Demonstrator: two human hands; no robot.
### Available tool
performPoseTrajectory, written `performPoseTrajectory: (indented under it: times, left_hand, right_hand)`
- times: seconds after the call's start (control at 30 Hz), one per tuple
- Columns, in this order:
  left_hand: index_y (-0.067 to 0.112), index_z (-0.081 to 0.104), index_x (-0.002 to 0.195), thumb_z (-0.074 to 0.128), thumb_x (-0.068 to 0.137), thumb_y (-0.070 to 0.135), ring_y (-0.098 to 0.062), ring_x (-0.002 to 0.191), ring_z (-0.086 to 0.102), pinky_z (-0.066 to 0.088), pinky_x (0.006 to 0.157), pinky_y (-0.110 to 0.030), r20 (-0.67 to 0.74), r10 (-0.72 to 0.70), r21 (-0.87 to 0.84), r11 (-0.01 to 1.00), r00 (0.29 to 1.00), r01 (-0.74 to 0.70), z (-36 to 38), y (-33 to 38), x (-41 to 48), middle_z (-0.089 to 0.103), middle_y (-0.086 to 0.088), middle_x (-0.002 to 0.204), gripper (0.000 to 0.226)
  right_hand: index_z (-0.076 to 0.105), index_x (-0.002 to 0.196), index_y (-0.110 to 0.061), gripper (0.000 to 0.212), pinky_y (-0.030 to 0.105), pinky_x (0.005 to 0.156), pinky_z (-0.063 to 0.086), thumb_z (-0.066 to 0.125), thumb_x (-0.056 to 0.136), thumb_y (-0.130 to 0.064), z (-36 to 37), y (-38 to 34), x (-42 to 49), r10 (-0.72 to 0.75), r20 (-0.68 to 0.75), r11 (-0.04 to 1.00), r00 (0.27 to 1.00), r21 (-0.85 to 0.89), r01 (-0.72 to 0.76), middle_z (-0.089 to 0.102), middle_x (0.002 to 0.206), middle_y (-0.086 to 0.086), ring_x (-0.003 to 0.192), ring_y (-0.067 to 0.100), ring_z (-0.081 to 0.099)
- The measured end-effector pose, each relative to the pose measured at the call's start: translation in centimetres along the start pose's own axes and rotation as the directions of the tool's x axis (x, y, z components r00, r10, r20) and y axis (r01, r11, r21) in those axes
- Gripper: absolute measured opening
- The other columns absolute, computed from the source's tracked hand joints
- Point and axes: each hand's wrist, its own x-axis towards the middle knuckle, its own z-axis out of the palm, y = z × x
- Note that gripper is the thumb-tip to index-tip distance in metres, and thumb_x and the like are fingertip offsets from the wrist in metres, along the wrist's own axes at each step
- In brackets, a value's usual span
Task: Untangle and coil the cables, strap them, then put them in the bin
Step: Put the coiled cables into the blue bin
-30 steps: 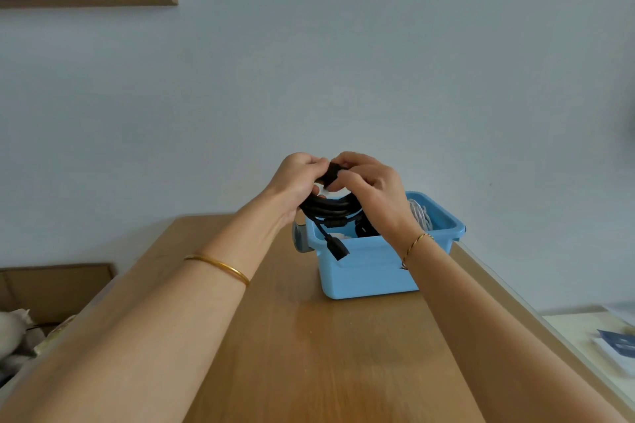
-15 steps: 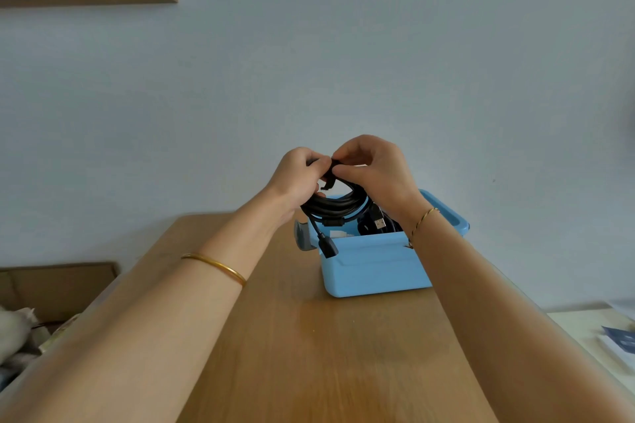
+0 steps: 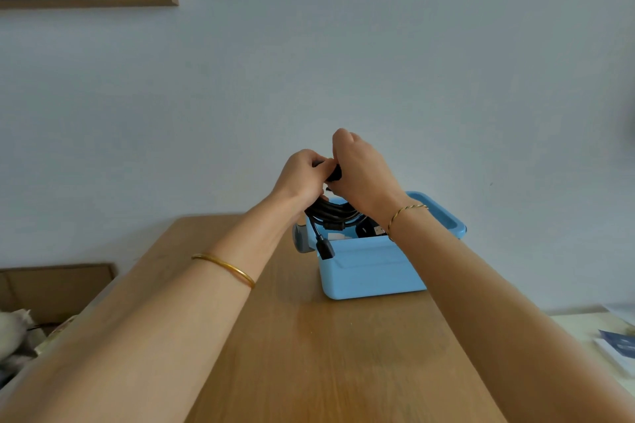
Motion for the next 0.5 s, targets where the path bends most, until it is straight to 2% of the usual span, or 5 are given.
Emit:
performPoseTrajectory:
  times: [0.1, 0.3, 0.37, 0.43, 0.5]
  left_hand:
    - [0.010, 0.058, 0.102, 0.046, 0.099, 0.024, -0.012, 0.053, 0.053, 0.044, 0.052, -0.019, -0.013, 0.010, 0.003, 1.000, 1.000, -0.010, 0.0, 0.0, 0.1, 0.064, -0.002, 0.090, 0.019]
    - [0.016, 0.055, 0.102, 0.044, 0.100, 0.029, -0.012, 0.057, 0.053, 0.042, 0.053, -0.018, 0.051, 0.015, 0.049, 0.999, 0.999, -0.017, -0.1, 0.7, 0.2, 0.060, 0.003, 0.084, 0.017]
    - [0.015, 0.055, 0.099, 0.045, 0.100, 0.026, -0.013, 0.056, 0.053, 0.042, 0.048, -0.014, 0.020, 0.050, 0.050, 0.997, 0.999, -0.051, 0.2, 0.6, 0.1, 0.060, 0.002, 0.086, 0.016]
    - [0.012, 0.056, 0.098, 0.045, 0.100, 0.021, -0.013, 0.056, 0.053, 0.042, 0.044, -0.011, -0.006, 0.076, 0.030, 0.997, 0.997, -0.076, 0.5, 0.4, 0.2, 0.061, 0.000, 0.092, 0.014]
    - [0.010, 0.057, 0.099, 0.045, 0.099, 0.018, -0.012, 0.056, 0.052, 0.042, 0.044, -0.011, -0.019, 0.078, -0.008, 0.997, 0.997, -0.079, 0.8, 0.2, 0.2, 0.061, 0.000, 0.095, 0.014]
  right_hand:
    - [0.028, 0.087, -0.012, 0.035, 0.030, 0.063, 0.030, 0.055, 0.076, 0.008, 0.1, -0.2, 0.3, 0.010, -0.016, 0.995, 1.000, -0.099, -0.012, 0.034, 0.082, 0.001, 0.079, 0.022, 0.036]
    - [0.028, 0.087, -0.012, 0.036, 0.030, 0.059, 0.029, 0.055, 0.073, 0.007, 0.5, 0.2, 0.2, 0.056, -0.083, 0.994, 0.995, -0.093, -0.064, 0.037, 0.081, 0.004, 0.075, 0.023, 0.036]
    - [0.029, 0.086, -0.012, 0.035, 0.029, 0.055, 0.028, 0.055, 0.072, 0.007, 0.8, 0.5, 0.1, 0.075, -0.121, 0.995, 0.990, -0.049, -0.082, 0.039, 0.081, 0.005, 0.072, 0.024, 0.037]
    - [0.035, 0.091, -0.009, 0.033, 0.034, 0.054, 0.037, 0.055, 0.072, 0.007, 0.9, 0.7, -0.1, 0.106, -0.148, 0.994, 0.983, 0.050, -0.100, 0.044, 0.089, 0.009, 0.072, 0.029, 0.044]
    - [0.044, 0.106, -0.005, 0.038, 0.038, 0.067, 0.049, 0.060, 0.074, 0.005, 0.7, 0.9, -0.3, 0.154, -0.120, 0.979, 0.981, 0.153, -0.135, 0.048, 0.106, 0.011, 0.084, 0.029, 0.053]
